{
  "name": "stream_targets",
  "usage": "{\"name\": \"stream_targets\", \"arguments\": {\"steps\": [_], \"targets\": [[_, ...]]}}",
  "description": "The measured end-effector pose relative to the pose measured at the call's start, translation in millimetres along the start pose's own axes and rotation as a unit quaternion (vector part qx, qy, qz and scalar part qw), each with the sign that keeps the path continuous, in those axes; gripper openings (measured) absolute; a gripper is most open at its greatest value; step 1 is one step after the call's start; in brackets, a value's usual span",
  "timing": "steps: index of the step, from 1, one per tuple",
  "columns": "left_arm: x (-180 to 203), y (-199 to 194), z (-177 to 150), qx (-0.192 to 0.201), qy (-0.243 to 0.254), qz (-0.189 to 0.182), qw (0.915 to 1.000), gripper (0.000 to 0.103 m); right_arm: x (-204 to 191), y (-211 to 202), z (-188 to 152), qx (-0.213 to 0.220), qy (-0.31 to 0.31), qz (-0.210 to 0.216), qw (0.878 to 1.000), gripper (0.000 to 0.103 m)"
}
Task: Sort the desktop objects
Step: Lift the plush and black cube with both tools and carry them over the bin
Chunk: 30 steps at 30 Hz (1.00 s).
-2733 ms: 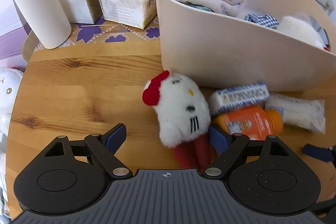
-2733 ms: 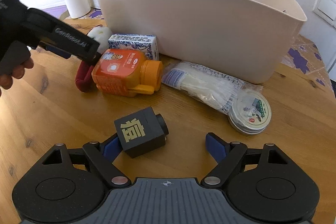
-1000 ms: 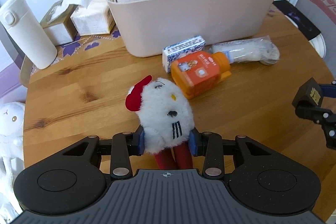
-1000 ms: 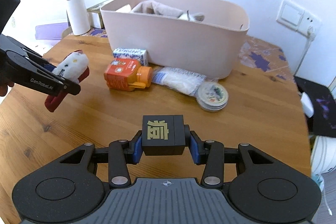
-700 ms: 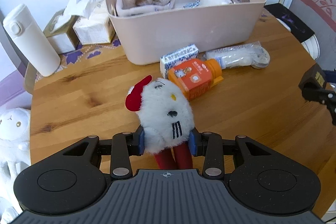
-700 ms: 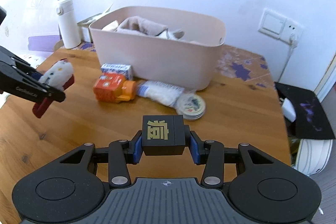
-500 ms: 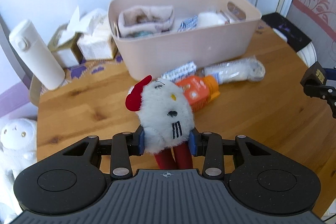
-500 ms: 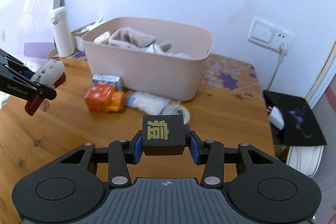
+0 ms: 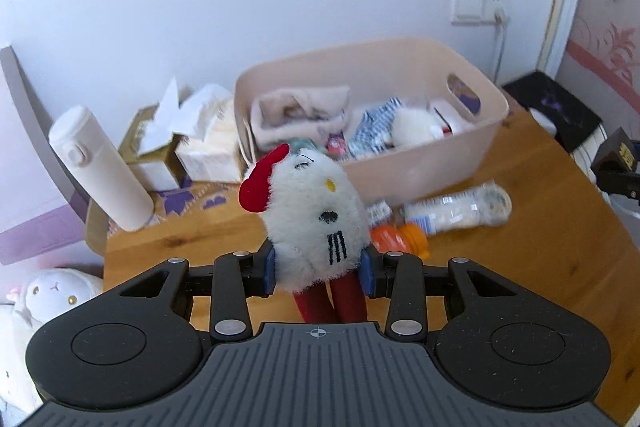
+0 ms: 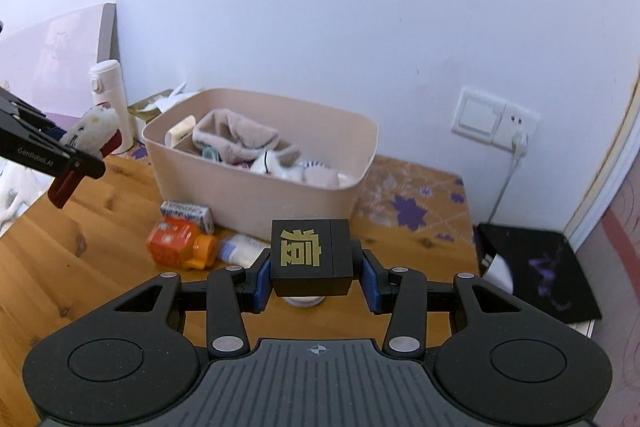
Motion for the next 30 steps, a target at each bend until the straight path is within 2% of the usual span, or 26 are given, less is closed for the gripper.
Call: {"name": "stream_targets", "arguments": {"steps": [9,19,30], "targets": [[0,-4,25,0.014,-0.019,0.009,0.9997,0.039,10,-4,29,0.025,-0.022,0.0,0.999,0.041],[3,-1,53,0.027,-0.03,0.014,0.9991,0.039,8,6,65,0.038,-0.038,0.02,0.998,0.041],[10,20,85,0.017,-0.048,0.022,0.9984,0.039,-1,30,96,0.053,-0.063,0.032,0.996,0.041]]}}
Point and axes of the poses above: each gripper's, at about its wrist camera, not at the fingertips, and y roughly the way its jaws point, x to its right, z to its top, the point moved 3 cm from there along y, roughly the way its jaws point, and after that the axes turned 13 degrees about -x, right-handed, at the moved point
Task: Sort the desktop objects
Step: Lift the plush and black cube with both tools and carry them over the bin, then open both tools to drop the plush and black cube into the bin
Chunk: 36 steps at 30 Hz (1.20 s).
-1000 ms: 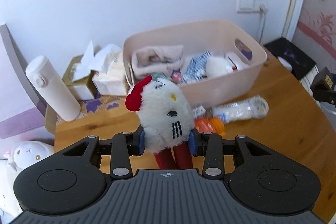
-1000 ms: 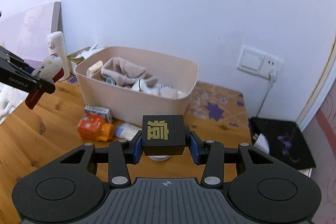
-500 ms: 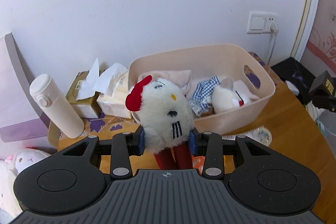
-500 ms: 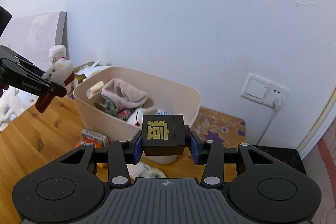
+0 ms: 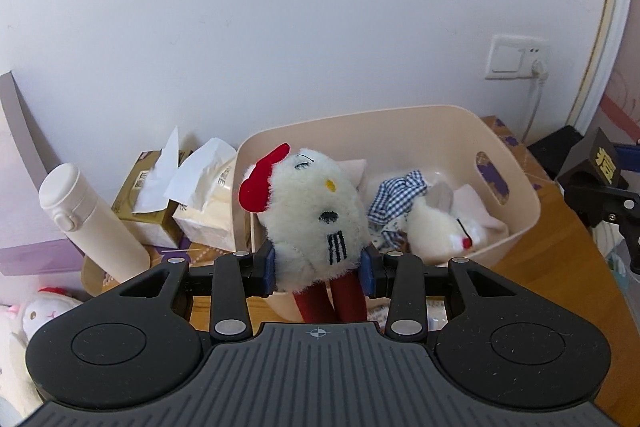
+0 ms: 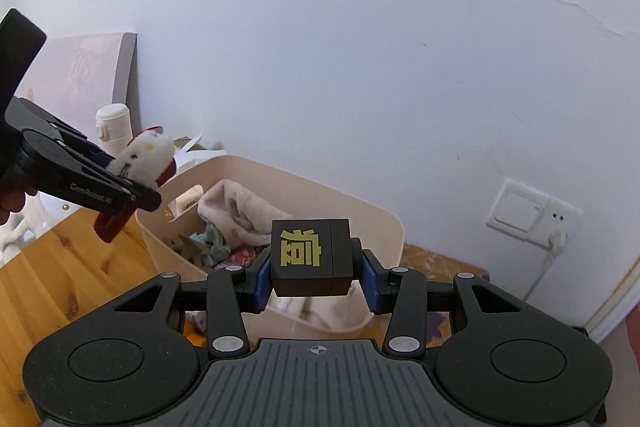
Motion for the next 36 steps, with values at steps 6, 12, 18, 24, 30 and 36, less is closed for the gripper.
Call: {"name": "stream_targets", "arguments": {"steps": [6,12,18,24,30,36], "targets": [[-2,30,10,-0.03,-0.024,0.01,0.9992,0.039,1,28,15,-0.009,-0.02,0.008,1.0,0.041],[-9,57,17,-0.054,-0.043,0.017,0.9975,0.039,6,60,22,-0.025,-0.023,0.016,0.999,0.041],[-8,74,24,-0.06,-0.058,0.014,0.9964,0.039,6,86,19,-0.038,0.002,0.021,0.999,0.042],[0,87,32,-0.067,-0.053,0.008,0.9963,0.039,5,108,15,-0.054,0.014,0.021,0.998,0.041],[7,106,33,-0.088,-0.046,0.005,0.995,0.04,8,127,11,-0.08,0.011,0.021,0.996,0.042],[2,112,29,-0.103,-0.053,0.002,0.9932,0.043,13,136,6,-0.096,0.01,0.021,0.995,0.052]]}}
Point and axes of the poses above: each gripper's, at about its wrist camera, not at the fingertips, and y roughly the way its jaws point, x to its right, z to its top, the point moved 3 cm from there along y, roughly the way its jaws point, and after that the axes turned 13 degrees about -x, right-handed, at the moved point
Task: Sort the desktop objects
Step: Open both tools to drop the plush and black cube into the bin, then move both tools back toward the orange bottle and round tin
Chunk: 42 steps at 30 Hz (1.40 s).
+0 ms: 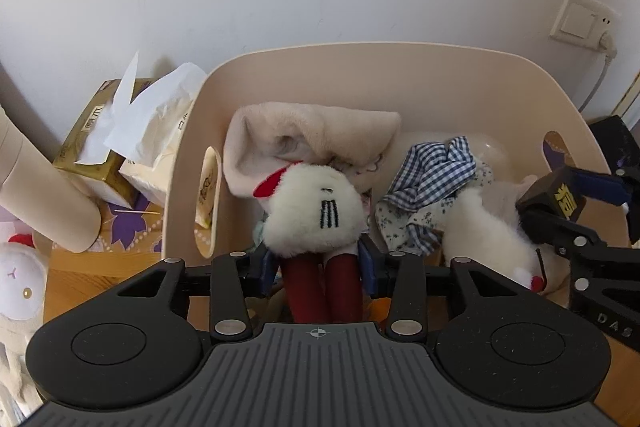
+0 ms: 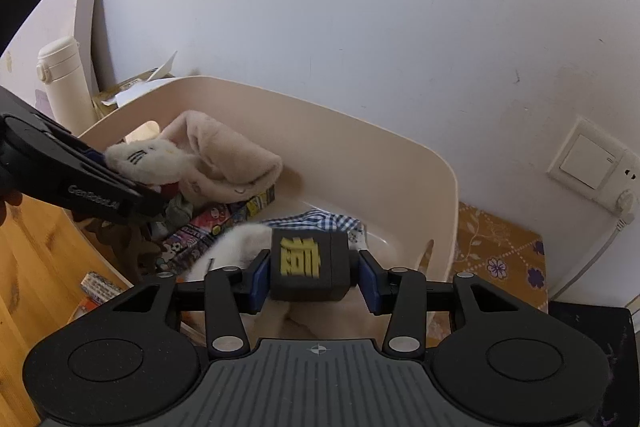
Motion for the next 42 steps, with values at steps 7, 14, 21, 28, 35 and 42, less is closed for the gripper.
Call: {"name": "stream_targets", "arguments": {"steps": [7,14,21,28,35,42], "targets": [[-6,-11,-5,0.014,-0.009,-0.004,0.9999,0.074,1,-7,2,0.009,0.002,-0.004,1.0,0.067],[-16,-31,-9,0.027,-0.036,-0.009,0.999,0.081,12,-25,-2,0.027,0.016,-0.016,0.999,0.078],[-20,-46,-30,0.039,-0.04,-0.012,0.9983,0.084,22,-46,-26,0.029,0.021,-0.028,0.999,0.087],[-24,-53,-57,0.041,-0.047,-0.008,0.998,0.084,22,-55,-58,0.014,0.018,-0.026,0.999,0.089],[-16,-54,-81,0.028,-0.048,-0.019,0.9983,0.085,12,-51,-86,-0.014,-0.005,-0.008,1.0,0.089],[2,-29,-107,-0.019,-0.04,-0.033,0.9985,0.085,2,-33,-107,-0.048,-0.02,0.008,0.999,0.089]]}}
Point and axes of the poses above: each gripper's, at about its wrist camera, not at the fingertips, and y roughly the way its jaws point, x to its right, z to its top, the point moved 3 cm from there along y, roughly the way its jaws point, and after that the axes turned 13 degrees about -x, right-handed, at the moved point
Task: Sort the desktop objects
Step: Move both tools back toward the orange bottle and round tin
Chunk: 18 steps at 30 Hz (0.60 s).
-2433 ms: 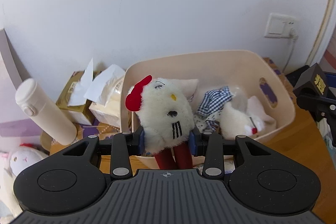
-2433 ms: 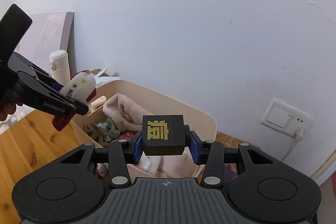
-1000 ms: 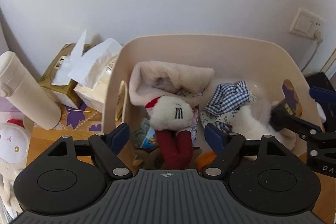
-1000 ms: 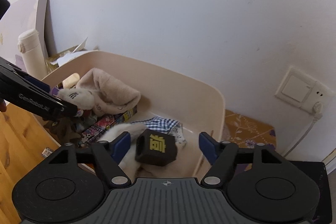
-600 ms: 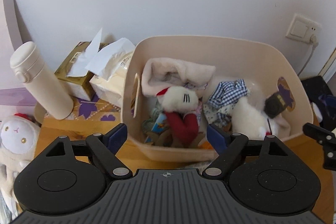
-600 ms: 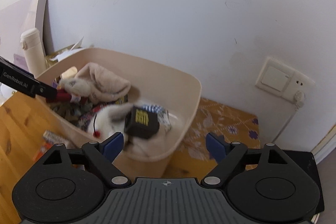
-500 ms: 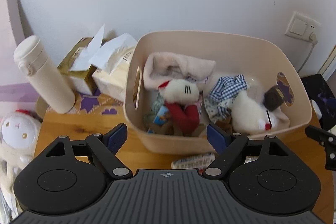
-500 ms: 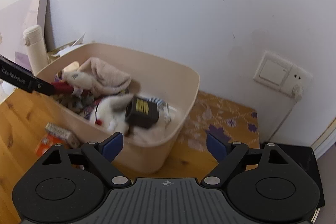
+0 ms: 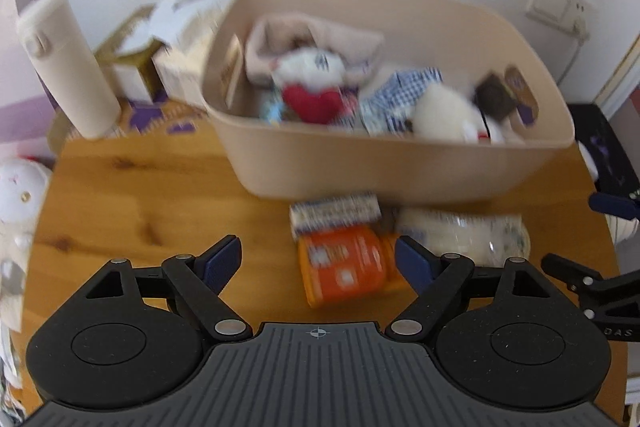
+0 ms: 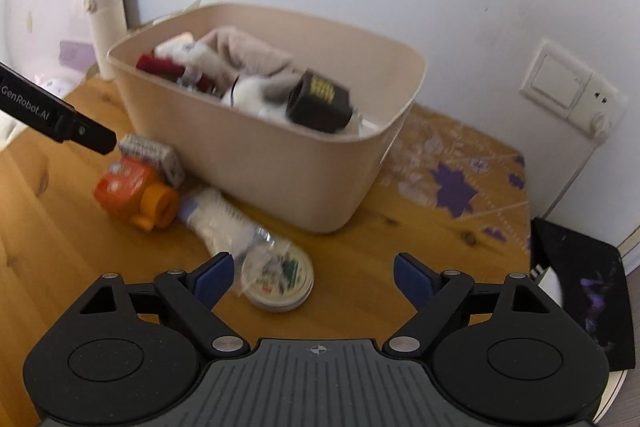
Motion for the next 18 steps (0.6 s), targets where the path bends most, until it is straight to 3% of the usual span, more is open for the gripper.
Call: {"name": "stream_targets", "arguments": {"steps": [7,18], "targets": [[13,25,-10,-0.037,-0.006,-0.009,0.9993,0.085,-6,22,-12,-0.028,-0.013,0.007,1.0,0.089],[21,48,-7,-0.057,-0.031,-0.028,0.9975,0.085,-11,52,-21,-0.053,-0.018,0.013,0.998,0.089]]}}
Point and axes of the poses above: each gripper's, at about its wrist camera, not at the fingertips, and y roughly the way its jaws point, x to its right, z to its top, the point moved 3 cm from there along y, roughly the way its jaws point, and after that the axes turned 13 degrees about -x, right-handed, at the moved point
